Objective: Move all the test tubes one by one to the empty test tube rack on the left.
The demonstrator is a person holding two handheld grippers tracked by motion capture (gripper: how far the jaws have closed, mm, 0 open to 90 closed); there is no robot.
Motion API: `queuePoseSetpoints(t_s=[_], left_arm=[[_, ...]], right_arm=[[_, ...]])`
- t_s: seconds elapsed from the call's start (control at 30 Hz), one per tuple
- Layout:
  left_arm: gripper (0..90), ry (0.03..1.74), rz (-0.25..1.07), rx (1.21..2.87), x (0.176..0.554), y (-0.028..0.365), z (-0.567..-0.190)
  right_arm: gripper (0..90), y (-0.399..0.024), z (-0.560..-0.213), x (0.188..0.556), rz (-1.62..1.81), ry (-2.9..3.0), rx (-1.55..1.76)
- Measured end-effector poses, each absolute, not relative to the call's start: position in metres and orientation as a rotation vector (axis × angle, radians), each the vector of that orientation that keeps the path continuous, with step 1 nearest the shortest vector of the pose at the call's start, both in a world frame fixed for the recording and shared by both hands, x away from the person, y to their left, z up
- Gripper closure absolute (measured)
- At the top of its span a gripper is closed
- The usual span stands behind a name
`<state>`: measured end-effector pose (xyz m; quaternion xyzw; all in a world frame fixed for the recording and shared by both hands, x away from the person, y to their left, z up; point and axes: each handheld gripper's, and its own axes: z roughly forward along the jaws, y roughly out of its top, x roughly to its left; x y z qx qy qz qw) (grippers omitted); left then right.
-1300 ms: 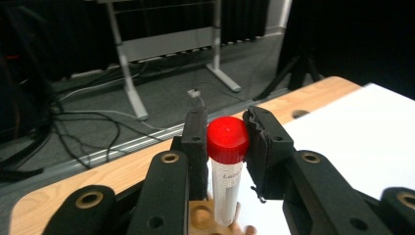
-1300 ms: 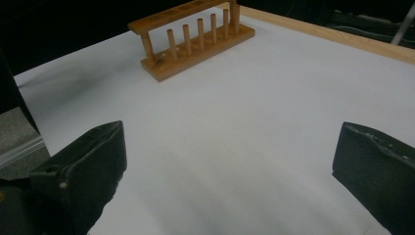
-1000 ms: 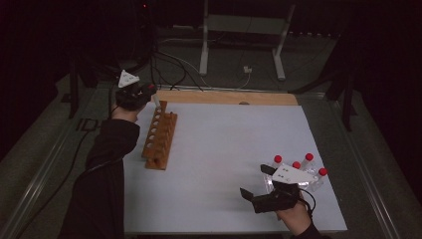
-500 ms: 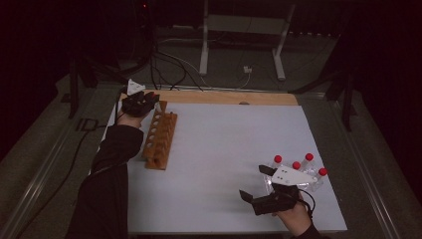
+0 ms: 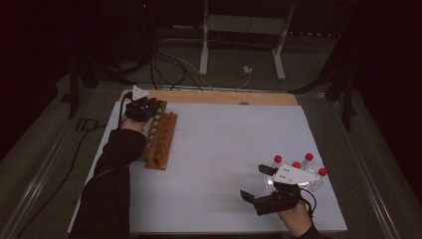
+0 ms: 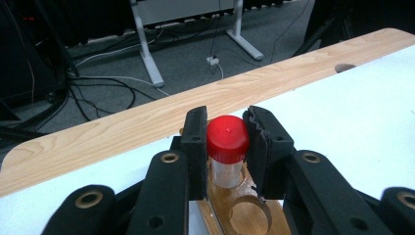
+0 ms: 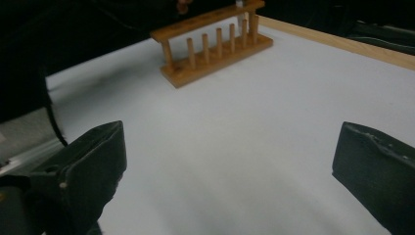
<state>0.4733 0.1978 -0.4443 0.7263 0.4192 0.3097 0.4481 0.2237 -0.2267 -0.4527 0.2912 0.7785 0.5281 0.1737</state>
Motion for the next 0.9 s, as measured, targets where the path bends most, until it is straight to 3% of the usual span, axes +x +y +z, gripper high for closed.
queuePoseSetpoints(t_s=[0.23, 0.5, 0.7, 0.9], left_arm=[[68.9, 1.037, 0.726, 1.810, 0.472, 0.198, -0.441], [22.0, 1.019, 0.649, 1.788, 0.457, 0.200, -0.423], [1.9, 0.907, 0.537, 1.815, 0.431, 0.199, -0.412], [1.9, 0.799, 0.502, 1.803, 0.396, 0.195, -0.410]], right_arm=[[0.0, -0.229, -0.446, 0.220, 1.534, 2.204, 0.830], [0.0, -0.238, -0.434, 0.216, 1.542, 2.129, 0.824], [0.0, -0.254, -0.424, 0.215, 1.496, 2.060, 0.871], [0.0, -0.271, -0.417, 0.212, 1.441, 1.993, 0.906]])
